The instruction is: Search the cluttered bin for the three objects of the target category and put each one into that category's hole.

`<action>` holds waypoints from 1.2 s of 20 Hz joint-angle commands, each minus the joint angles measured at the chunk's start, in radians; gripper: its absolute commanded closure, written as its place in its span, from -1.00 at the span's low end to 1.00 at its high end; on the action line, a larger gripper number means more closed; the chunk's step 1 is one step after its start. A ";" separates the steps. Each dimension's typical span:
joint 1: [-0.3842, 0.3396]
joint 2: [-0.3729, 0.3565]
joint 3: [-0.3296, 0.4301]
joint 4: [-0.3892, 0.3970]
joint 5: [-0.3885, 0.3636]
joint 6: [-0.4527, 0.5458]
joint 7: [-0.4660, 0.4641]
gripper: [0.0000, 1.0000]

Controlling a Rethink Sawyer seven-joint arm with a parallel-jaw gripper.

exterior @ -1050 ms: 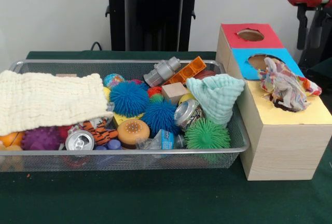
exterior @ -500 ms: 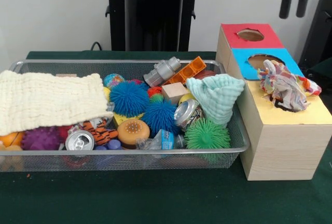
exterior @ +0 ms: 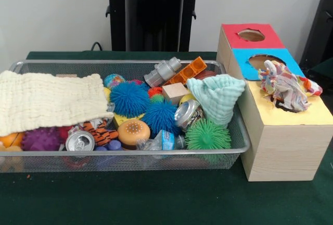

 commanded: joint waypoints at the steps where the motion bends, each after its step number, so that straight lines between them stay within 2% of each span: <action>1: -0.104 0.054 0.126 -0.114 -0.069 0.146 -0.168 -1.00; 8: -0.205 0.099 0.186 -0.171 -0.126 0.131 -0.250 -1.00; 14: -0.296 0.138 0.238 -0.208 -0.165 0.125 -0.283 -1.00; 24: -0.406 0.207 0.285 -0.291 -0.288 0.113 -0.339 -1.00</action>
